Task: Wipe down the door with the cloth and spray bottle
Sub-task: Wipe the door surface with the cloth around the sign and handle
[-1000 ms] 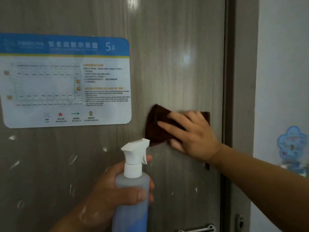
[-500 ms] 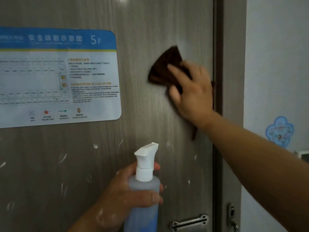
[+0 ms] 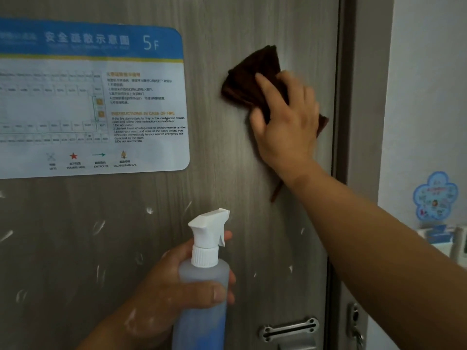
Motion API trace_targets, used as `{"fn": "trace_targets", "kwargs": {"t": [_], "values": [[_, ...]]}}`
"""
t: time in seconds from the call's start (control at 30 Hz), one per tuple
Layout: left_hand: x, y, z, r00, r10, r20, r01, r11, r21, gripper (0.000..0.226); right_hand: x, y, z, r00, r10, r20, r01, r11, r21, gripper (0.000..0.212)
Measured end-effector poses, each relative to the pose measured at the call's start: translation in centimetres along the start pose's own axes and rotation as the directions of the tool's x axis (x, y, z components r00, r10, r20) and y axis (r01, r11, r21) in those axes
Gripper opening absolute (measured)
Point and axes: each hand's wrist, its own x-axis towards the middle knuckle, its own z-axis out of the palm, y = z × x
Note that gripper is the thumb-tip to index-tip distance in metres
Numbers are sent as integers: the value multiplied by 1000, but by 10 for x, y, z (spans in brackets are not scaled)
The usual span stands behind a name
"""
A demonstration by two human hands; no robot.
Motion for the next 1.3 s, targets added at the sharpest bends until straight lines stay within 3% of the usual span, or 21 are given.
{"fn": "trace_targets", "kwargs": {"t": [0.13, 0.23, 0.33, 0.47, 0.57, 0.73, 0.8, 0.9, 1.0, 1.07, 1.17, 1.23, 1.3], "values": [[-5, -3, -7, 1000, 9, -14, -9, 999, -31, 86, -81, -12, -13, 996, -42, 85, 38, 998, 43, 51], [-11, -3, -10, 999, 18, -34, -19, 999, -38, 85, -158, -17, -31, 936, -283, 211, 270, 959, 86, 49], [-14, -2, -15, 999, 4, -40, -6, 999, -33, 85, -144, -4, -31, 858, -444, 257, 429, 896, 115, 49], [-15, 0, -21, 1000, -10, -29, 10, 1000, -13, 84, -36, 9, -10, 962, -243, 125, 243, 970, 17, 51], [-16, -3, -21, 999, -18, -39, 17, 999, -31, 82, 17, 4, 0, 993, -93, 71, 93, 996, 11, 50], [-23, -4, -22, 1000, -3, -24, 3, 1000, -27, 87, -41, -3, -9, 985, -136, 102, 131, 990, 54, 51], [-24, -5, -25, 1000, 0, -30, -1, 1000, -26, 88, -106, -2, -22, 943, -282, 176, 267, 958, 101, 53], [-27, -6, -26, 999, 6, -37, -7, 1000, -14, 90, -182, 3, -40, 770, -567, 291, 533, 823, 196, 51], [-29, -4, -25, 1000, 0, -31, 0, 1000, -6, 88, -166, 22, -36, 664, -687, 294, 644, 726, 242, 47], [-29, -3, -24, 999, -8, -38, 7, 1000, -12, 88, -115, 32, -26, 735, -632, 246, 606, 774, 181, 49], [-29, -3, -24, 998, -15, -56, 14, 1000, -25, 88, -35, 35, -16, 923, -357, 144, 348, 934, 88, 47], [-30, -3, -23, 998, -10, -64, 7, 999, -38, 88, -13, 27, -13, 966, -239, 101, 233, 970, 64, 44], [-31, -3, -21, 998, -11, -68, 9, 1000, -30, 87, -25, 18, -15, 967, -230, 109, 224, 972, 71, 46]]}}
